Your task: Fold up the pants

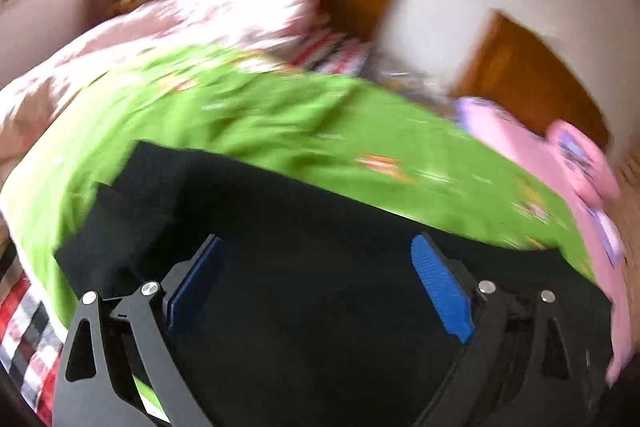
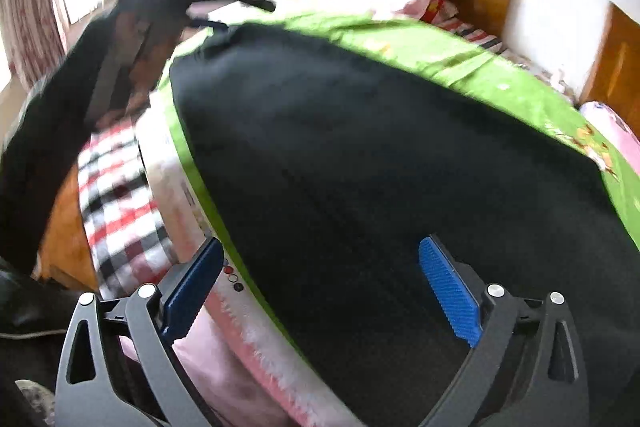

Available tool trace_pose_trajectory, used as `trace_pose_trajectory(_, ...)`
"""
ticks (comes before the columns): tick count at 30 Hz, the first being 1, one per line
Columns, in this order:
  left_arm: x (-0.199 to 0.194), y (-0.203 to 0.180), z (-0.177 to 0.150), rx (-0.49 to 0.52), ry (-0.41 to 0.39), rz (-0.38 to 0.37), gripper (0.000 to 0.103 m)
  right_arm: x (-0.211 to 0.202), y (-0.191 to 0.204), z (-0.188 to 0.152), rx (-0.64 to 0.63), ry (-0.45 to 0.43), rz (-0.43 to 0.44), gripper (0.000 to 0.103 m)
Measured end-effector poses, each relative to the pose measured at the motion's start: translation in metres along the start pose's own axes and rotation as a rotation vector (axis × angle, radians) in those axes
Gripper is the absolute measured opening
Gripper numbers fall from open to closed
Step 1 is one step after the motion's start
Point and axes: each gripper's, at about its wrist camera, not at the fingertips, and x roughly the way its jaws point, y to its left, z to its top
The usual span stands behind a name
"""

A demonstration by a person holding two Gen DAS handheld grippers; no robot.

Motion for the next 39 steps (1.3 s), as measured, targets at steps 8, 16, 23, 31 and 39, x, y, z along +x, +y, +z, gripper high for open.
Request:
trace_pose_trajectory(8, 0.032, -0.100, -0.082, 0.287, 0.138, 0.003, 0.100, -0.076, -0.075, -0.051, 0.182, -0.024, -0.280, 0.096)
trace_pose_trajectory(16, 0.030, -0.162, -0.068, 0.368, 0.130, -0.005, 0.099, -0.131, -0.128, -0.141, 0.363, 0.020, -0.173, 0.095)
trace_pose_trajectory(23, 0.059, -0.341, -0.076, 0.648, 0.187, -0.293, 0.100, -0.167, -0.166, -0.154, 0.485, -0.067, -0.330, 0.096)
trace_pose_trajectory(31, 0.161, -0.464, -0.119, 0.773, 0.297, -0.225, 0.100, -0.170, -0.204, -0.184, 0.468, 0.007, -0.427, 0.097)
trace_pose_trajectory(39, 0.196, -0.467, -0.110, 0.680, 0.304, -0.207, 0.102, -0.186, -0.194, -0.203, 0.428, -0.060, -0.389, 0.096)
